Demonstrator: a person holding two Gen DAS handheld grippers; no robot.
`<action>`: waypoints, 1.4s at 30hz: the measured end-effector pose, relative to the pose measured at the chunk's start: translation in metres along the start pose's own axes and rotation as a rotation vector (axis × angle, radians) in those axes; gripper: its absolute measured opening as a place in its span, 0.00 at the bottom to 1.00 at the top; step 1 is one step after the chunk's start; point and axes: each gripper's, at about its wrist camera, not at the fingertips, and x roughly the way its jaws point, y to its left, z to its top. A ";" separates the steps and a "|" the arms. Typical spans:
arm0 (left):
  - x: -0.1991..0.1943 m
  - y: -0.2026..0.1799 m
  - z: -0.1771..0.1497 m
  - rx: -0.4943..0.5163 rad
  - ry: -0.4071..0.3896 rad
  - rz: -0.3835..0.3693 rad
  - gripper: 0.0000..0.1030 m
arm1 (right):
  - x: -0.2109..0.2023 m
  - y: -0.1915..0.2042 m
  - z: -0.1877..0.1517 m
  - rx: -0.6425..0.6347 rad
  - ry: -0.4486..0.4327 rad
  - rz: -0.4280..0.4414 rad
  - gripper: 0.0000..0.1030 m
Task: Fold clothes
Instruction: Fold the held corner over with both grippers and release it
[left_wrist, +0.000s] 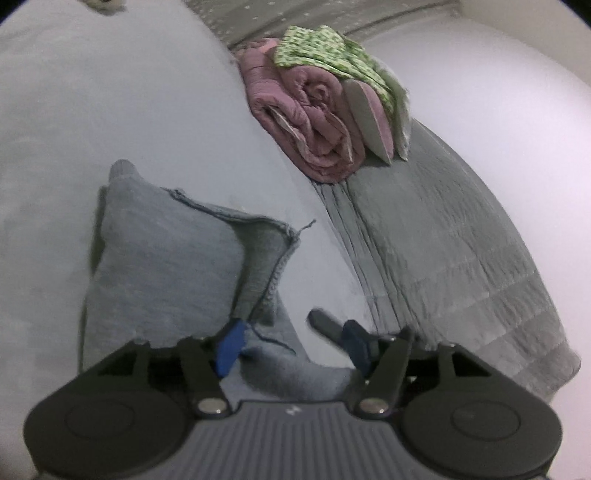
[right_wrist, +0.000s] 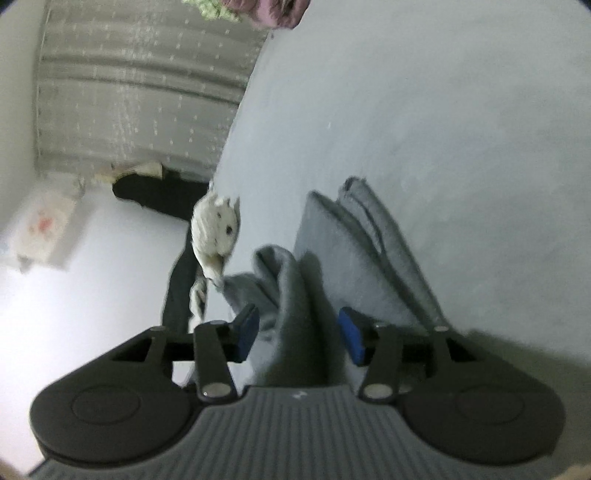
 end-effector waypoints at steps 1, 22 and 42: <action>0.001 -0.003 -0.002 0.025 0.000 0.003 0.64 | -0.003 0.000 0.002 0.011 -0.006 0.004 0.54; -0.069 -0.040 0.001 0.395 -0.023 0.001 0.59 | 0.026 0.037 -0.011 -0.269 0.051 -0.136 0.23; -0.035 -0.032 -0.006 0.491 -0.090 0.203 0.42 | 0.002 0.006 0.038 -0.036 0.002 0.079 0.18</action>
